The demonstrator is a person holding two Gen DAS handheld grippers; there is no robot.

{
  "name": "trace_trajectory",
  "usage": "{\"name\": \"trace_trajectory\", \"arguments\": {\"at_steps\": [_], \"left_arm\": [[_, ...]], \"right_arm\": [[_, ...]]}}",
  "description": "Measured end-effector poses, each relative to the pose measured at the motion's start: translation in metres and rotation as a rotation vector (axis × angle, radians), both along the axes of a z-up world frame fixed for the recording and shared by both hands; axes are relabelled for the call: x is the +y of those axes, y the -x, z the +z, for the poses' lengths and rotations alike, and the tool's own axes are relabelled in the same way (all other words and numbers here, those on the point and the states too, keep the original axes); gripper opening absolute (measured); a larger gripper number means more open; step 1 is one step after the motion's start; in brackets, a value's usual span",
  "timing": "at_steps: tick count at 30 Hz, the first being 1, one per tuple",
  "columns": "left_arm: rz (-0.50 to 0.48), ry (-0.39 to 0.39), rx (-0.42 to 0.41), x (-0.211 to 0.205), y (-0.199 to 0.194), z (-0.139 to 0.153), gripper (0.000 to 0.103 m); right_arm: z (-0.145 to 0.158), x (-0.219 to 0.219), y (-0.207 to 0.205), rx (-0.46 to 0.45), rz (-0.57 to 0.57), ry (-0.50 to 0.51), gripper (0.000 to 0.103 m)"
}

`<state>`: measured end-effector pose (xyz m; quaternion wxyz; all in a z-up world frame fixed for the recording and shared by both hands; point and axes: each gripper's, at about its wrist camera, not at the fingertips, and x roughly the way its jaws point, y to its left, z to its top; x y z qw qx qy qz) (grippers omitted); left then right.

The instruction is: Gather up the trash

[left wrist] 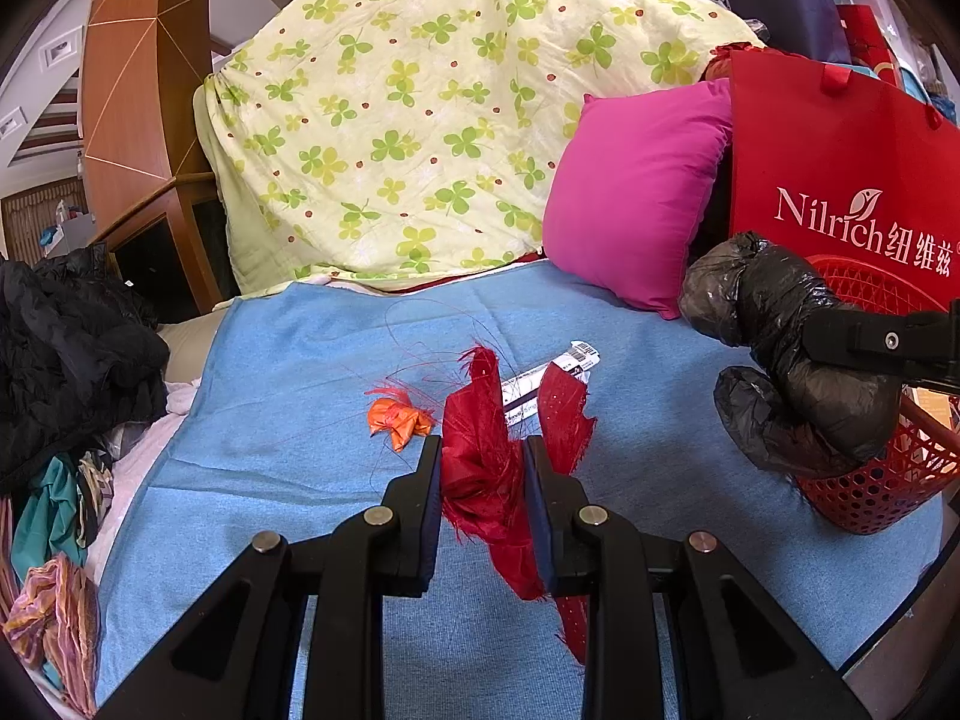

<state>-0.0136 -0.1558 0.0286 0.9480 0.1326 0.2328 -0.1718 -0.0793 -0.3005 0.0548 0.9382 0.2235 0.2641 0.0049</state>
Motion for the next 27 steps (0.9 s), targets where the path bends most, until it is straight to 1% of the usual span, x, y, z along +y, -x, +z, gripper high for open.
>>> {"name": "trace_trajectory", "arguments": {"at_steps": [18,27], "left_arm": [[-0.009,-0.008,-0.001,-0.0039,0.0015,0.0014,0.027],[-0.012,-0.009,-0.004,-0.0051,0.0013,0.0006,0.027]], "right_arm": [[0.0011,-0.0006,0.0004,-0.001,-0.001,0.001,0.035],[0.0068,-0.0031,0.0009,-0.009,-0.004,0.000,0.035]]}}
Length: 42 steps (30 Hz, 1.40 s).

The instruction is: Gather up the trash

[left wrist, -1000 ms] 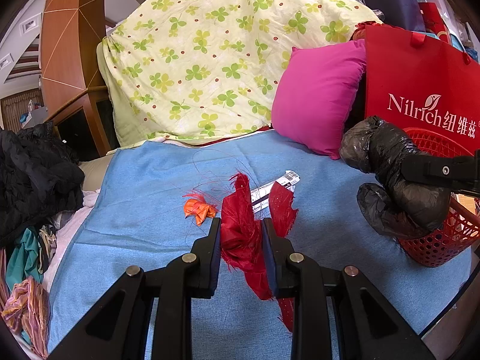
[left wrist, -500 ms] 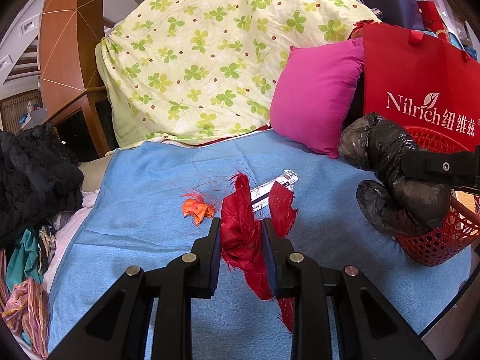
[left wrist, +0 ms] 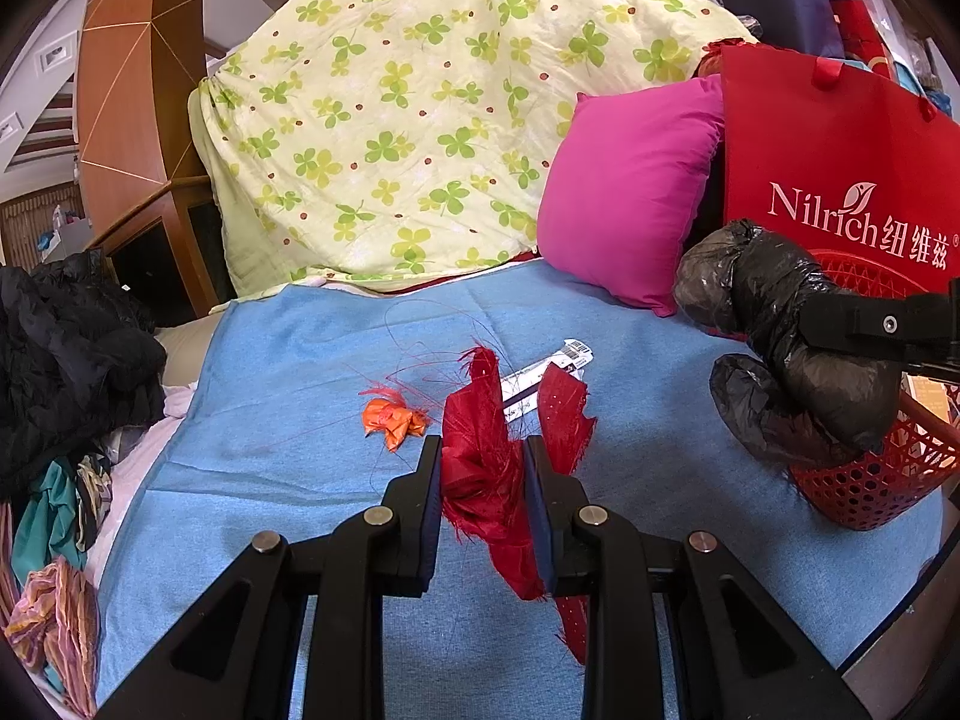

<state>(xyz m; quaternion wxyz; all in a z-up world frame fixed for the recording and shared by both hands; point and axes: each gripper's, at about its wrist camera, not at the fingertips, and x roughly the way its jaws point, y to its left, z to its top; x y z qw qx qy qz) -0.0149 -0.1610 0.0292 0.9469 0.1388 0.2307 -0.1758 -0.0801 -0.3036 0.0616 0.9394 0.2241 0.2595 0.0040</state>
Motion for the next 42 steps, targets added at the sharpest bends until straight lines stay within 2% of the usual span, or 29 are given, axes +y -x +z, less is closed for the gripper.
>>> {"name": "trace_trajectory", "arguments": {"at_steps": [42], "left_arm": [[-0.005,-0.014,0.000,-0.0075,0.0033,-0.0044,0.027]], "right_arm": [[-0.0027,0.0011,0.0016,-0.001,0.000,0.004,0.035]]}}
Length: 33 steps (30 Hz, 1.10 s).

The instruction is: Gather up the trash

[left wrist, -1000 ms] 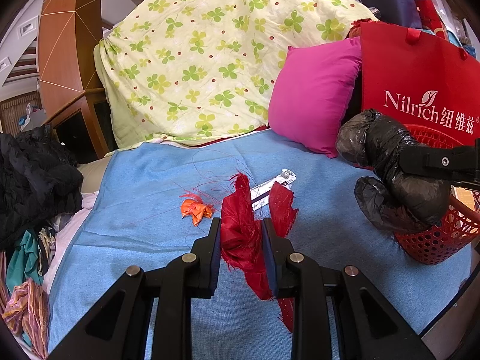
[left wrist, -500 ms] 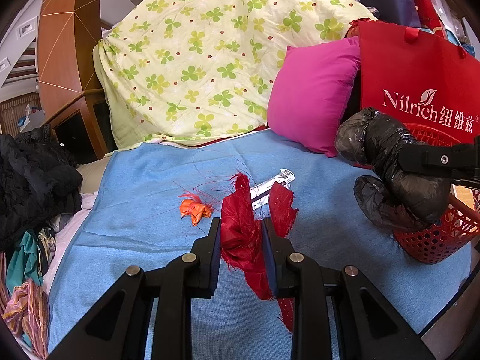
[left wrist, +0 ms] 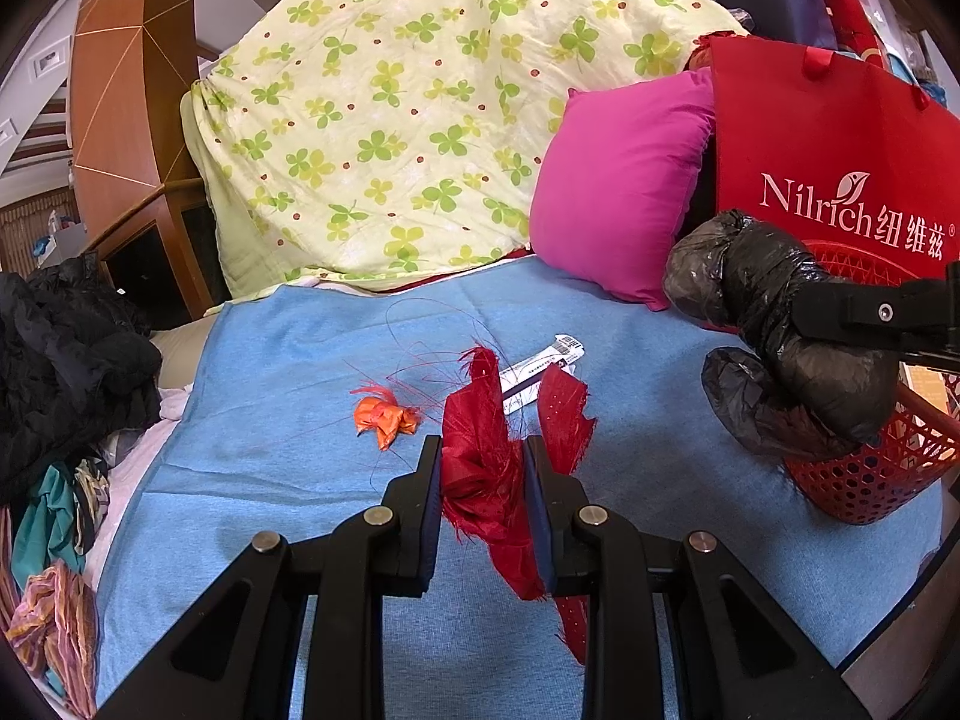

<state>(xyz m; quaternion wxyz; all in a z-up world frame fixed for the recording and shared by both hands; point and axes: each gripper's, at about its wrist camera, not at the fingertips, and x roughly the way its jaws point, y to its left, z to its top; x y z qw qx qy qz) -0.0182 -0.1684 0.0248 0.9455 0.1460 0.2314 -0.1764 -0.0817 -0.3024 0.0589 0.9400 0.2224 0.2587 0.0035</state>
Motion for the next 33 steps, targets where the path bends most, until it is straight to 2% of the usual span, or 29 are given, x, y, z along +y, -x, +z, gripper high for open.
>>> {"name": "trace_trajectory", "arguments": {"at_steps": [33], "left_arm": [[-0.019,-0.012,0.008,-0.0078,-0.0027,-0.0065,0.027]], "right_arm": [[-0.0022,-0.0056,0.0027,-0.001,-0.005,0.003,0.035]]}}
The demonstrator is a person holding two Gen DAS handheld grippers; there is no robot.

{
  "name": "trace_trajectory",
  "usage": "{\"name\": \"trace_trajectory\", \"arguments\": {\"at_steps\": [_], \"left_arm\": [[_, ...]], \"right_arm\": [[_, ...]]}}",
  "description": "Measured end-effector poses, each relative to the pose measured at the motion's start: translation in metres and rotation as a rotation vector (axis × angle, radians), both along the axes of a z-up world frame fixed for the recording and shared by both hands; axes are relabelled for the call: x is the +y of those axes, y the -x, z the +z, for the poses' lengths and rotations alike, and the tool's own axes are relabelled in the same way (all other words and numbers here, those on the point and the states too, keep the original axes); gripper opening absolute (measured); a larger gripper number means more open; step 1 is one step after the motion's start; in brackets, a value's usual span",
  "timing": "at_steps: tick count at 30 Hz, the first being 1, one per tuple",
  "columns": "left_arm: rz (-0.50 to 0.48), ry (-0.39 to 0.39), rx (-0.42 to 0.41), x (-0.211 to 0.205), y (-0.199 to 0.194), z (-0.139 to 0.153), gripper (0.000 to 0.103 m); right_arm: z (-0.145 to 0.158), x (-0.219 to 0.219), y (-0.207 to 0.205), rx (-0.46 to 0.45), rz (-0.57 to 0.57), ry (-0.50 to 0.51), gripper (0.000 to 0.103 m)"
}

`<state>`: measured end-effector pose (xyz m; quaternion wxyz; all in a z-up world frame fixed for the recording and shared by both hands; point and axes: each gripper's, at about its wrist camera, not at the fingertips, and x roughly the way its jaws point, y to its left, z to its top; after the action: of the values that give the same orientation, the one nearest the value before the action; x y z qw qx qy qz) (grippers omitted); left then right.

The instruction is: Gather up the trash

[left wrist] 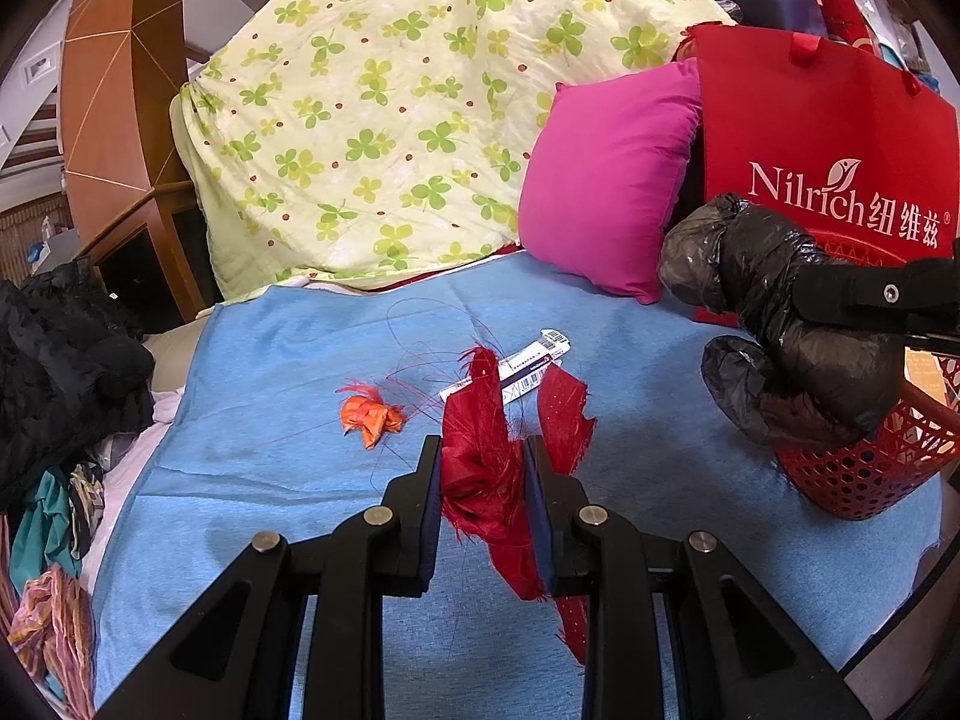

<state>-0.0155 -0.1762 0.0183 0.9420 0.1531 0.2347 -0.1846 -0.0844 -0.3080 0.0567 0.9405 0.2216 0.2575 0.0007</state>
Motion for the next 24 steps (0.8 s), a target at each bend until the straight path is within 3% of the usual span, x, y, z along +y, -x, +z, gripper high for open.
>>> {"name": "trace_trajectory", "arguments": {"at_steps": [24], "left_arm": [[-0.006,-0.007,-0.001,-0.0063,0.0018,-0.0011,0.027]], "right_arm": [[0.0031,-0.0087,0.0077,-0.013,-0.006,0.011,0.035]]}}
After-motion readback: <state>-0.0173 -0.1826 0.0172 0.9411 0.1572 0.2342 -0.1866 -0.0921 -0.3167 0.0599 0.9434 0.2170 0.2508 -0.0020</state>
